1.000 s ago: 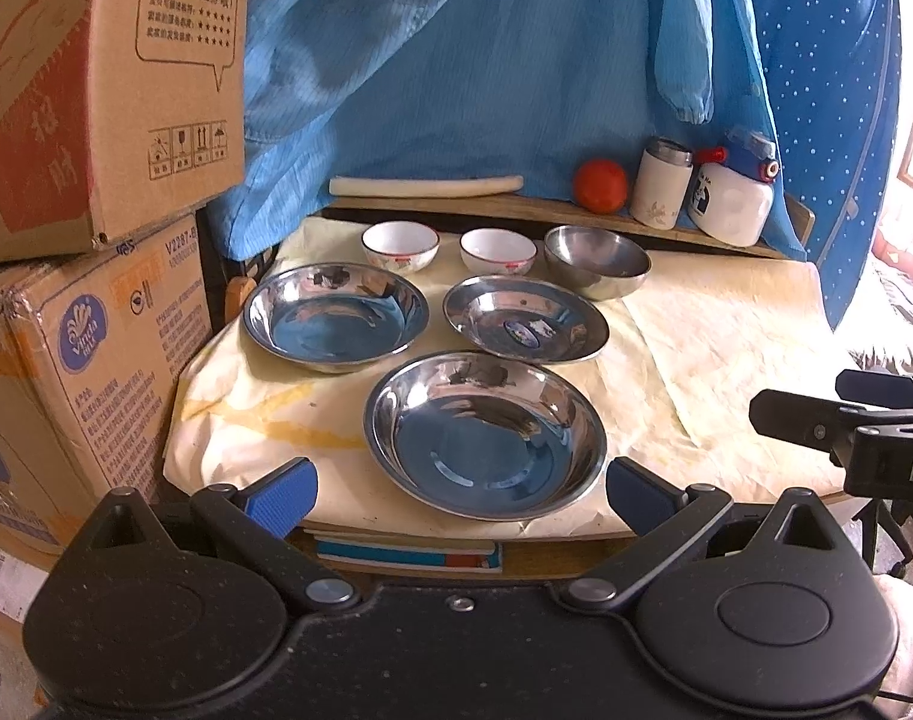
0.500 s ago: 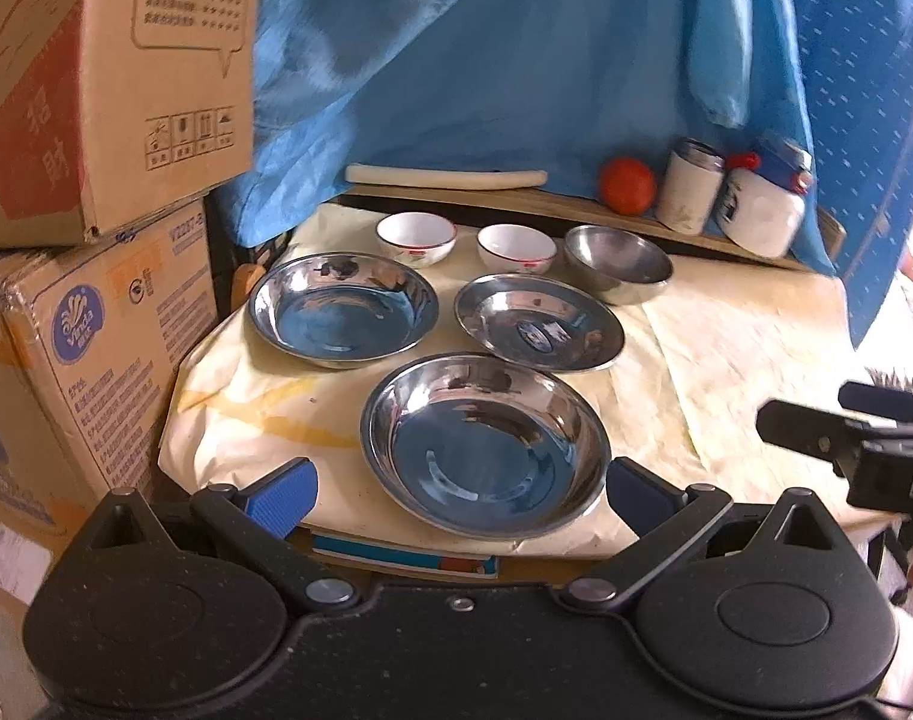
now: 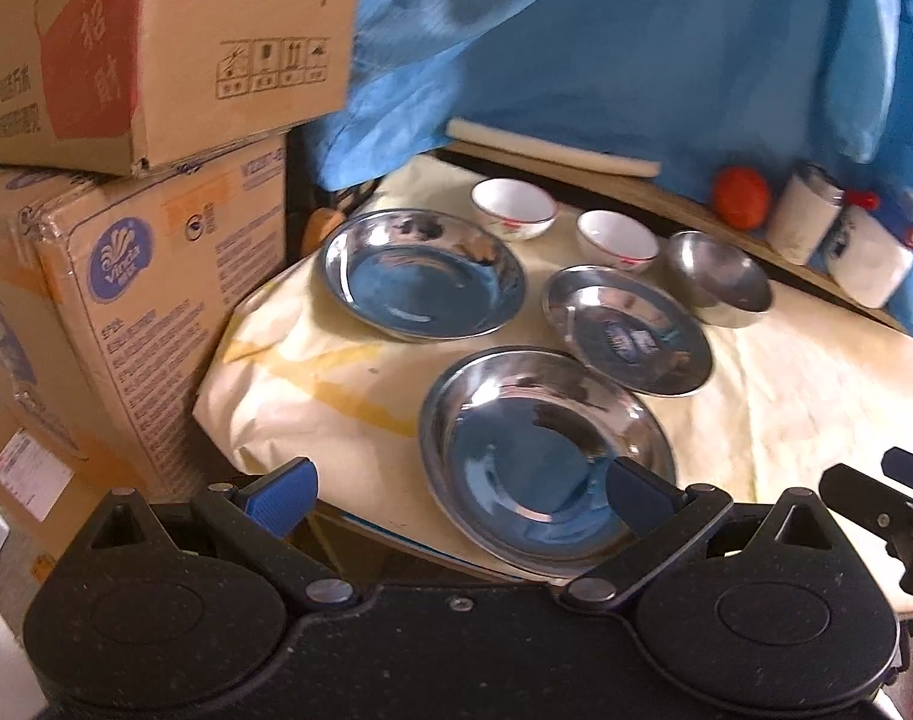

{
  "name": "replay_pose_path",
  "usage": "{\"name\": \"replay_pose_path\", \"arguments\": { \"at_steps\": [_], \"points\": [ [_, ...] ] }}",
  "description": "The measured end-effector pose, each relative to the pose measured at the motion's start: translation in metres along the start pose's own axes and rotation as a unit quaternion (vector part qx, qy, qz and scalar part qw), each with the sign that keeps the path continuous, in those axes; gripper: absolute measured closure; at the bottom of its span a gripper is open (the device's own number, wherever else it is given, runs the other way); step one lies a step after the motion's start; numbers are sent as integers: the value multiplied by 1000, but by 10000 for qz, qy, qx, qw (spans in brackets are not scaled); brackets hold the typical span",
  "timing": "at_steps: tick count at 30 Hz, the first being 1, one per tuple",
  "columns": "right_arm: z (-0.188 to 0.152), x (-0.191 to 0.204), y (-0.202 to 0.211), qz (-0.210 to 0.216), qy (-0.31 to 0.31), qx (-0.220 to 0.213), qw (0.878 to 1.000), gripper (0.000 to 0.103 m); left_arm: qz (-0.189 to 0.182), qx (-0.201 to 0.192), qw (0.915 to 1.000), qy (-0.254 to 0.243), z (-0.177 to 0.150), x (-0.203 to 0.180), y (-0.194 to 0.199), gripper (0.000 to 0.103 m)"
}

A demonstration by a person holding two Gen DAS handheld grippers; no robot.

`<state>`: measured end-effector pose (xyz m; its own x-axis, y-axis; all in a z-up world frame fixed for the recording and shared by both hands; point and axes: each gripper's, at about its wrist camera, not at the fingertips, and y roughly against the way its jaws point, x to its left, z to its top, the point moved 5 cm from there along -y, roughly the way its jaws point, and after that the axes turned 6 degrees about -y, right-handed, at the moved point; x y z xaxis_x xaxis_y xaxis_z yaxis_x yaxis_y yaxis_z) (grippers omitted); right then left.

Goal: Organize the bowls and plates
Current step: 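Move both tools toward the rim of the large steel plate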

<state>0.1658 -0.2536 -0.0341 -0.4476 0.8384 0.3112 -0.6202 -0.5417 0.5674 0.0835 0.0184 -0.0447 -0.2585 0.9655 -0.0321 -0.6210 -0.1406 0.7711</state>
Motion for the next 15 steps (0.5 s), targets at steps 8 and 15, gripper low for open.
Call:
{"name": "replay_pose_path", "arguments": {
  "at_steps": [8, 15],
  "points": [
    [17, 4, -36, 3, 87, 152, 9998, 0, 154, 154, 9997, 79, 19, 12, -36, 1],
    [55, 11, -87, 116, 431, 257, 9987, 0, 136, 18, 9999, 20, 55, 20, -71, 1]
  ]
}}
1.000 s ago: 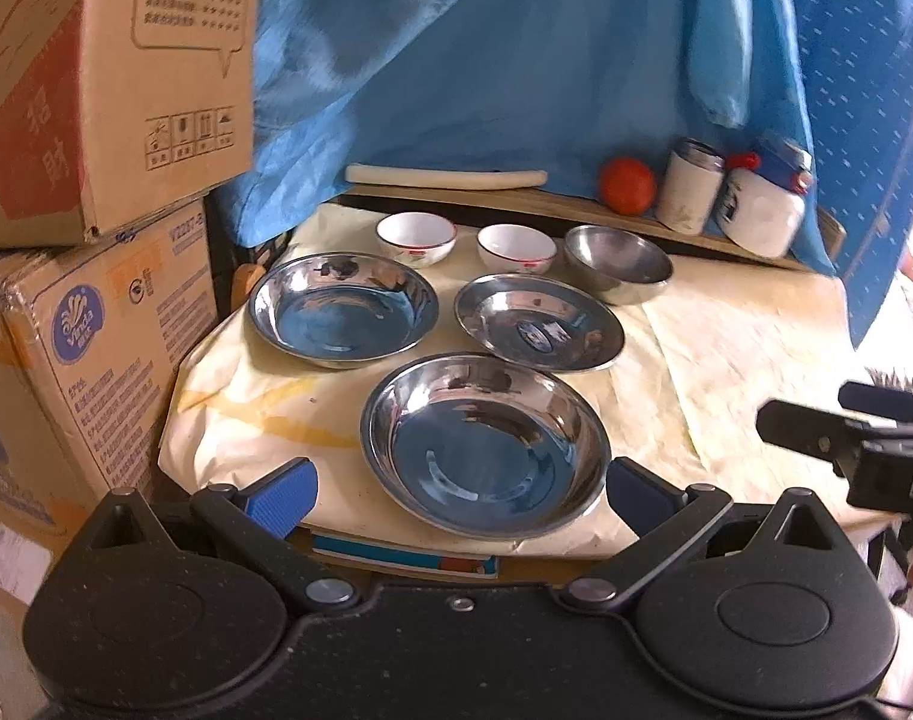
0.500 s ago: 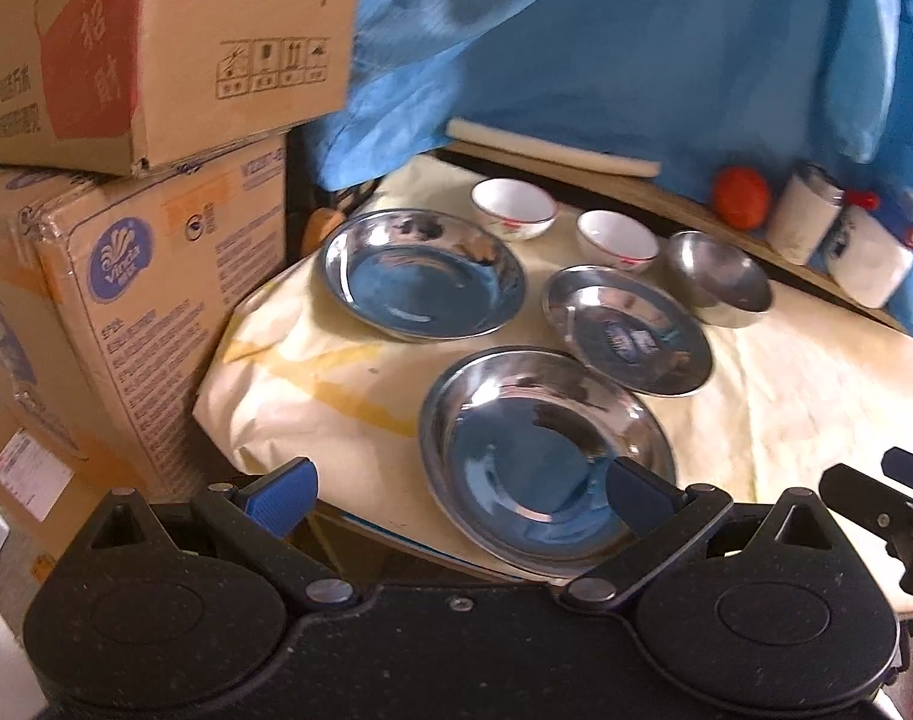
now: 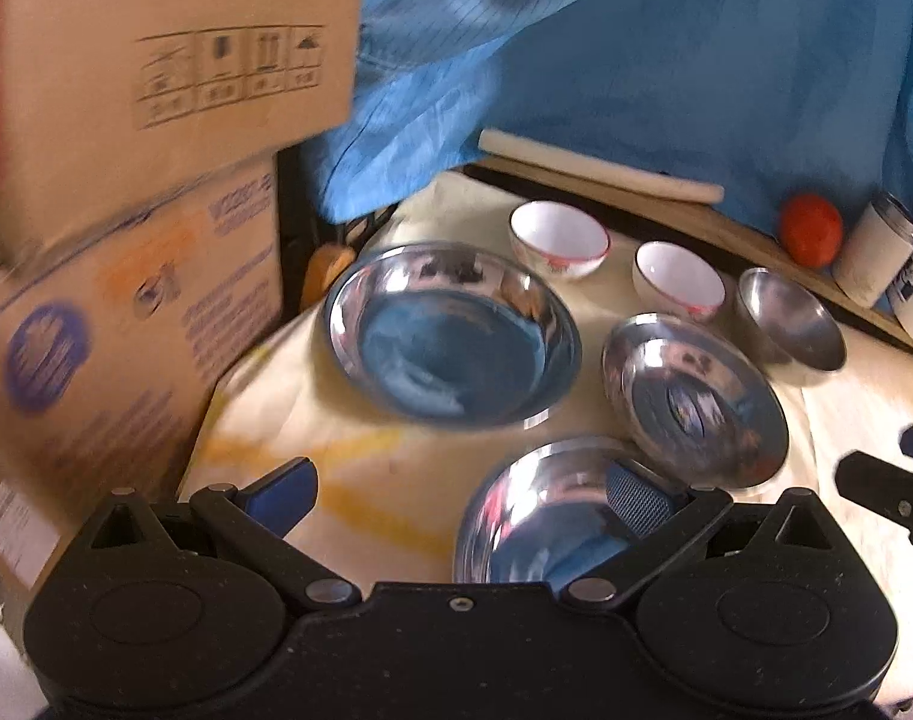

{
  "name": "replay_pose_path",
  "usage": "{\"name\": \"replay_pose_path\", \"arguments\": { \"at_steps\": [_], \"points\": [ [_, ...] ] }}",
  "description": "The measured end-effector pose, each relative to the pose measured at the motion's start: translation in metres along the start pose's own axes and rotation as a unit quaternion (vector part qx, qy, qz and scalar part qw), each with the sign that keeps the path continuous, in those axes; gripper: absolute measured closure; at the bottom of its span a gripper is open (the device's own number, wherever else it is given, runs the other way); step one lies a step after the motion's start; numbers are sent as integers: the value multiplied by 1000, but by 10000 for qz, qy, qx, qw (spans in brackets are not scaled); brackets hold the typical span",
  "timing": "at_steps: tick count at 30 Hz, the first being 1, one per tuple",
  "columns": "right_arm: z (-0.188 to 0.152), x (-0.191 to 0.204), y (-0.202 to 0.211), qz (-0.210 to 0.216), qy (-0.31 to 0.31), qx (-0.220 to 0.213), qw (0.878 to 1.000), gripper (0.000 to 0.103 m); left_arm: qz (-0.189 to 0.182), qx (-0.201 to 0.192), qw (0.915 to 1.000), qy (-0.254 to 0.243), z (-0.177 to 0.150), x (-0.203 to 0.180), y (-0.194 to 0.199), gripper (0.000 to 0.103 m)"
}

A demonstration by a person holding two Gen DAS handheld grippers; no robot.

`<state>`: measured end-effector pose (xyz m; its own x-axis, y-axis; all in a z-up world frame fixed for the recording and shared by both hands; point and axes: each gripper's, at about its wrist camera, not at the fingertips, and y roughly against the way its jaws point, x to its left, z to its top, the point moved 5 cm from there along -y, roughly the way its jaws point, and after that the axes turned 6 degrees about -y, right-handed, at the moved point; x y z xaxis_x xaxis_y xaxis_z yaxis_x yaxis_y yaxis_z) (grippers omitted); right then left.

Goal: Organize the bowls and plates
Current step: 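Move both tools toward the rim of the large steel plate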

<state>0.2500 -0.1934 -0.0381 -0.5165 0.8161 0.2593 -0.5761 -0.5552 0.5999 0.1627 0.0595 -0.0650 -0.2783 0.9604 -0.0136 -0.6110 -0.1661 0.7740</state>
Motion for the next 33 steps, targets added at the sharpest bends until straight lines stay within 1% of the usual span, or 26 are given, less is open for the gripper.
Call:
{"name": "replay_pose_path", "arguments": {
  "at_steps": [3, 5, 8, 11, 15, 18, 20, 22, 27, 28, 29, 31, 33],
  "points": [
    [17, 3, -26, 170, 115, 148, 9997, 0, -91, 58, 9999, -33, 14, 5, -19, 1],
    [28, 5, -40, 258, 54, 205, 9994, 0, -90, 210, 9997, -7, 17, 9, -28, 1],
    [41, 11, -62, 477, 142, 359, 9981, 0, -88, 309, 9995, 18, 21, 15, -40, 1],
    [52, 20, -87, 645, 283, 634, 9955, 0, -63, 387, 9992, 70, 24, 18, -51, 1],
    [62, 32, -118, 885, 539, 939, 9902, 2, 76, 498, 9984, 274, 27, 22, -64, 1],
    [69, 40, -140, 1069, 688, 1146, 9852, 5, 126, 540, 9971, 515, 28, 25, -71, 6],
    [73, 46, -154, 1167, 776, 1267, 9820, 8, 194, 532, 9959, 706, 27, 27, -74, 11],
    [75, 50, -165, 1219, 813, 1406, 9792, 14, 270, 523, 9945, 865, 28, 28, -77, 14],
    [76, 55, -191, 1316, 805, 1662, 9740, 22, 377, 432, 9917, 1154, 30, 32, -80, 21],
    [76, 55, -196, 1333, 788, 1718, 9729, 23, 397, 422, 9911, 1195, 31, 33, -80, 25],
    [75, 55, -200, 1354, 763, 1780, 9717, 27, 407, 415, 9905, 1245, 31, 33, -81, 28],
    [72, 55, -207, 1375, 727, 1899, 9694, 38, 376, 415, 9890, 1368, 31, 35, -83, 34],
    [69, 56, -214, 1386, 686, 2008, 9674, 45, 381, 440, 9872, 1483, 31, 37, -87, 38]
  ]
}}
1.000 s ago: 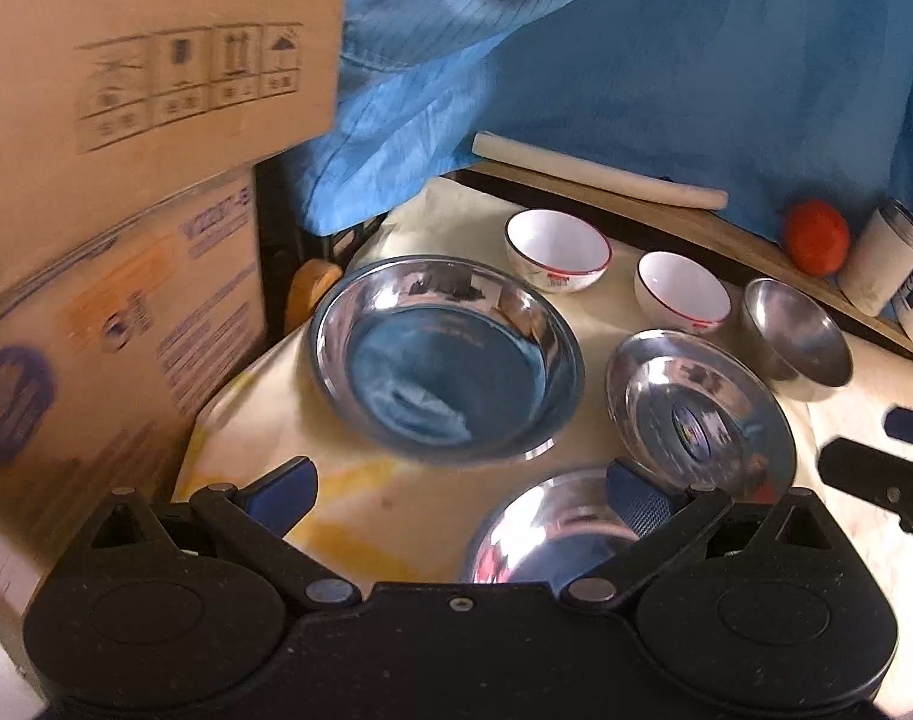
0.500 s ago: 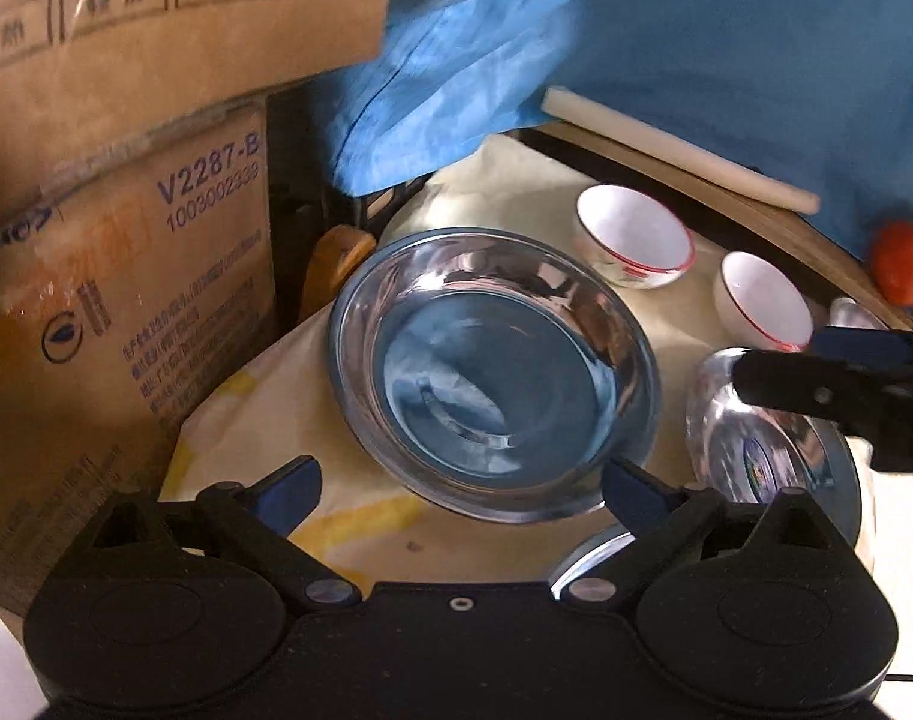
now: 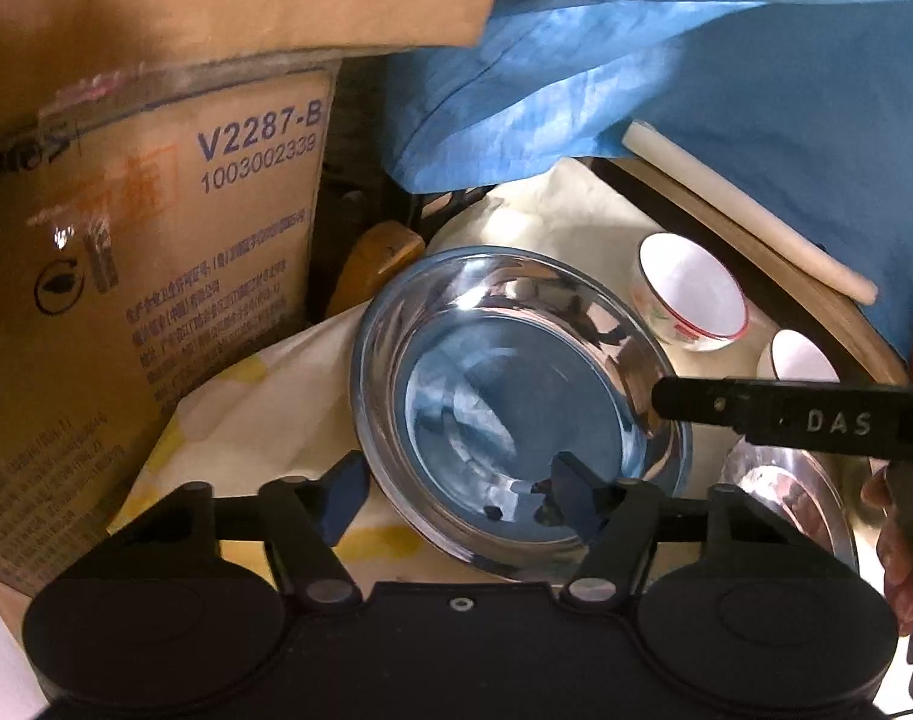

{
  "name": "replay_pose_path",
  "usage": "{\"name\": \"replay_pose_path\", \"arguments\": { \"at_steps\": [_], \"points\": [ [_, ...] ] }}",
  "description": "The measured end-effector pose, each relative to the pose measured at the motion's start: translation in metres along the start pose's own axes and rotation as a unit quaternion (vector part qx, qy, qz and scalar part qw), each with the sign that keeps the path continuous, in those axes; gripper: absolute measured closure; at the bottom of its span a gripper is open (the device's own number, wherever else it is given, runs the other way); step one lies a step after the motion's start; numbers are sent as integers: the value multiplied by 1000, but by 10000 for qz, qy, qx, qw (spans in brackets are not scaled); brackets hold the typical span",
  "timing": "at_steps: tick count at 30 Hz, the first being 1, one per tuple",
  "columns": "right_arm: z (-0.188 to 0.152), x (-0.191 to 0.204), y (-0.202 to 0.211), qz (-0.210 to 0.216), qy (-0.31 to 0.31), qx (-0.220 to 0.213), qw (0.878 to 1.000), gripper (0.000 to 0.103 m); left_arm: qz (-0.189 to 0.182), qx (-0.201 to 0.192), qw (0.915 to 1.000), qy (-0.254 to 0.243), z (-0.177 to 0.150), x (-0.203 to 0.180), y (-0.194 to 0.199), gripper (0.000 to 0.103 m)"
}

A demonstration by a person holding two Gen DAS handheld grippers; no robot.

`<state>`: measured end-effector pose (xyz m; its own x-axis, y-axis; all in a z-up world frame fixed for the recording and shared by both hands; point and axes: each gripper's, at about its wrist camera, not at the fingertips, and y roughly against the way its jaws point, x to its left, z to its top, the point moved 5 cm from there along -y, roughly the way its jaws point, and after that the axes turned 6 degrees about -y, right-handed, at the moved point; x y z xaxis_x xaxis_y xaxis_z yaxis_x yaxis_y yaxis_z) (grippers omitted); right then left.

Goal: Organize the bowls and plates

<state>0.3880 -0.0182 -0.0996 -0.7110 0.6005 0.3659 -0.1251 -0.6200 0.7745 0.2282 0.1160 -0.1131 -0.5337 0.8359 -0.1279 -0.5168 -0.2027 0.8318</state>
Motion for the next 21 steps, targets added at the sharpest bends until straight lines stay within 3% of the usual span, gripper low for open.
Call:
{"name": "replay_pose_path", "arguments": {
  "at_steps": [2, 8, 12, 21],
  "points": [
    [0, -1, -5, 21, -61, 87, 9999, 50, -6, 31, 9999, 113, -1, 3, -2, 46],
    [-3, -6, -16, 21, -201, 238, 9995, 80, -51, 37, 9993, 374, -1, 9, -5, 66],
    [-2, -7, -12, -100, -204, 97, 9997, 86, -21, -30, 9992, 407, -2, 10, -3, 74],
    [1, -4, 15, -258, -104, -282, 9992, 87, -173, -289, 9986, 400, -1, 3, 11, 74]
  ]
}}
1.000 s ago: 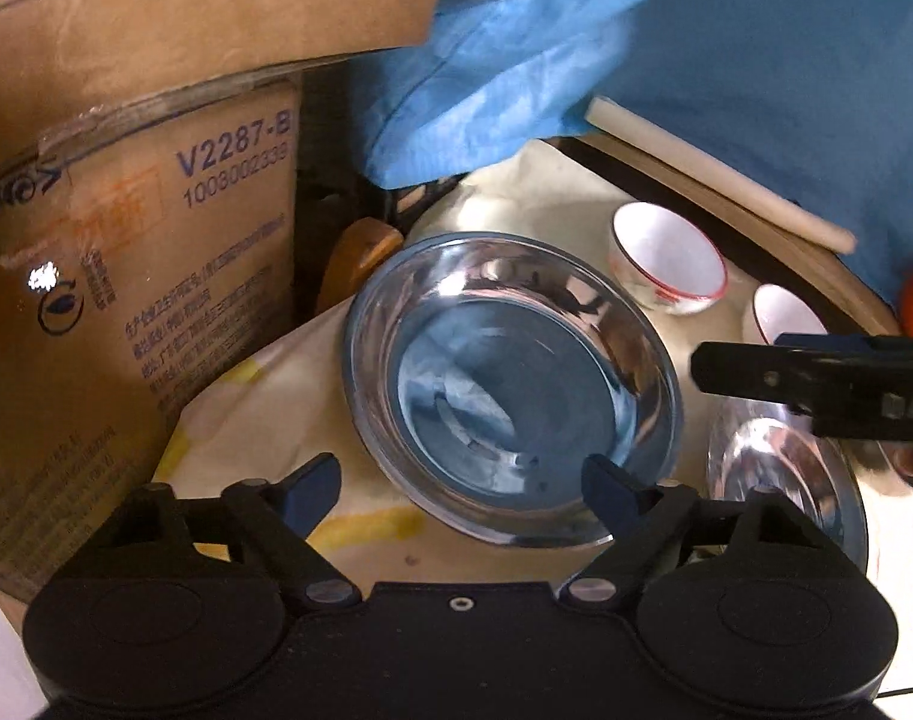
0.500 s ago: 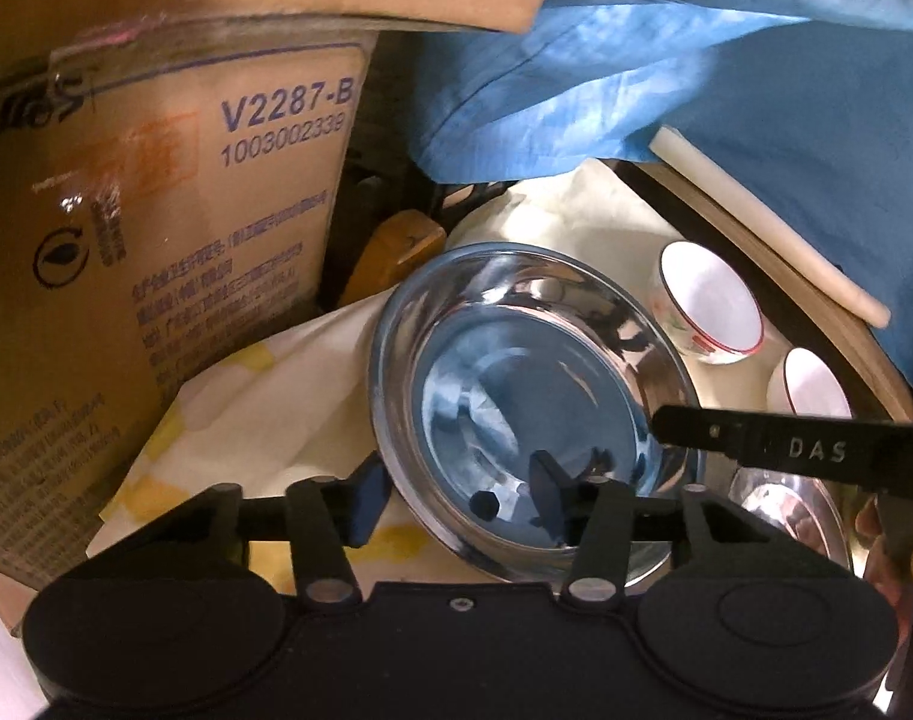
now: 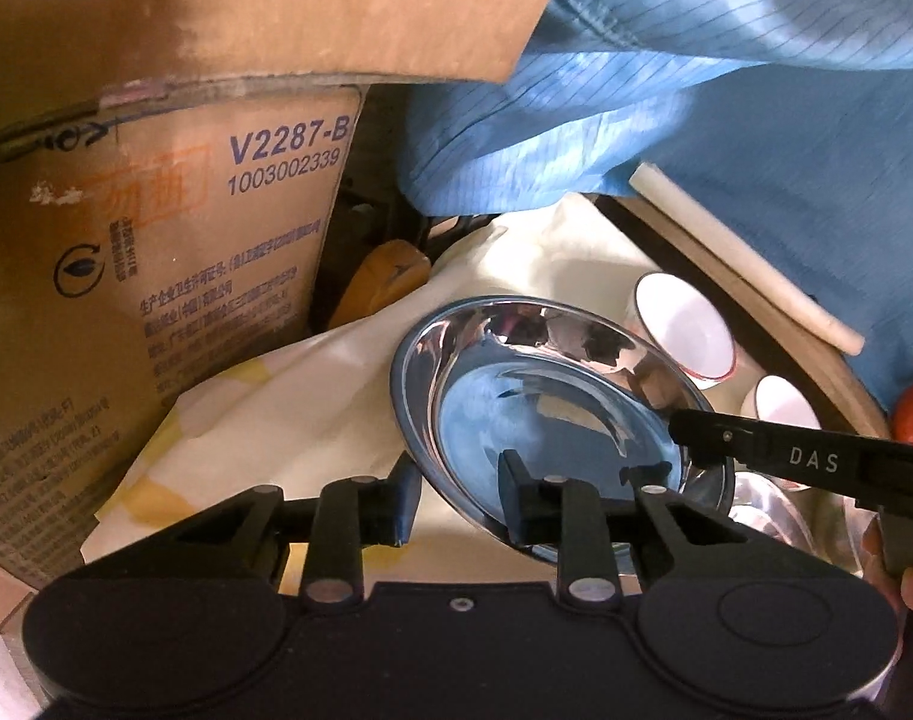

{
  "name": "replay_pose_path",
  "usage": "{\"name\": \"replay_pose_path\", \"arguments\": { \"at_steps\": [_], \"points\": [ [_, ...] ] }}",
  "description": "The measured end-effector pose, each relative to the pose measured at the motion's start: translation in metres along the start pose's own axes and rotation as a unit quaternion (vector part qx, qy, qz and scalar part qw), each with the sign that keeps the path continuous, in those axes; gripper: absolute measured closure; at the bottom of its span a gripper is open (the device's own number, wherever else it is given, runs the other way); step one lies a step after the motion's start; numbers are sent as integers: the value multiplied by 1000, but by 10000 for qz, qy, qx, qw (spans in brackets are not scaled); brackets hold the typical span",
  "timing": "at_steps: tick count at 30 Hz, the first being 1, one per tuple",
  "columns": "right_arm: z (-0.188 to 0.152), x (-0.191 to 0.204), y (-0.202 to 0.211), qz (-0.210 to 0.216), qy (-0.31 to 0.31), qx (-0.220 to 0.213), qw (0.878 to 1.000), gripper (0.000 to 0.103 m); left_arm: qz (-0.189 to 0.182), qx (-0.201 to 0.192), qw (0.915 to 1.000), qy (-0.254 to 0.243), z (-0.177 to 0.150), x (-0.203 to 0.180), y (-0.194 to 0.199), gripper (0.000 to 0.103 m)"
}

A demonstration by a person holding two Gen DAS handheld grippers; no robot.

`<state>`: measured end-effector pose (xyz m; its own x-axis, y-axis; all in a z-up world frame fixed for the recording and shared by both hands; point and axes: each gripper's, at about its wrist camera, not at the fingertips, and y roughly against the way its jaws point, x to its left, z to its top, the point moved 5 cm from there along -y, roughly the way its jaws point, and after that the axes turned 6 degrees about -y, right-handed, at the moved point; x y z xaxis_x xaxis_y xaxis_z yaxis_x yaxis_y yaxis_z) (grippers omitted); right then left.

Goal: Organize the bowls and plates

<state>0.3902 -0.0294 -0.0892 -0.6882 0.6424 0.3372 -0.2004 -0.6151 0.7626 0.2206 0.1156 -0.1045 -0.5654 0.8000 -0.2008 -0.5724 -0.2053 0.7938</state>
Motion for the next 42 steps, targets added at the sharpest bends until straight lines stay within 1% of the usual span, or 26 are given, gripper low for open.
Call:
{"name": "replay_pose_path", "arguments": {
  "at_steps": [3, 10, 16, 21, 27, 33, 37, 42],
  "points": [
    [-3, 0, 8, -47, 44, -60, 10000, 87, -37, -44, 10000, -31, -1, -2, 5, 74],
    [-22, 3, 31, -62, -1, -136, 9999, 85, -123, -5, 9999, -111, -9, -4, 20, 74],
    [-43, 15, 62, 34, 43, -298, 9995, 83, -209, -51, 9992, -324, -16, -6, 42, 74],
    [-70, 17, 90, 136, 91, -319, 9994, 83, -368, 95, 9974, -617, -31, -5, 60, 74],
    [-99, 19, 102, 251, 128, -86, 9996, 82, -469, 393, 9918, -1126, -52, -7, 76, 74],
    [-121, 22, 105, 352, 158, 220, 9990, 81, -516, 761, 9854, -1431, -70, -6, 83, 74],
    [-132, 23, 105, 403, 186, 439, 9981, 81, -509, 1071, 9794, -1632, -85, -4, 85, 74],
    [-145, 25, 104, 433, 182, 681, 9966, 81, -497, 1202, 9756, -1768, -92, -1, 86, 73]
  ]
}}
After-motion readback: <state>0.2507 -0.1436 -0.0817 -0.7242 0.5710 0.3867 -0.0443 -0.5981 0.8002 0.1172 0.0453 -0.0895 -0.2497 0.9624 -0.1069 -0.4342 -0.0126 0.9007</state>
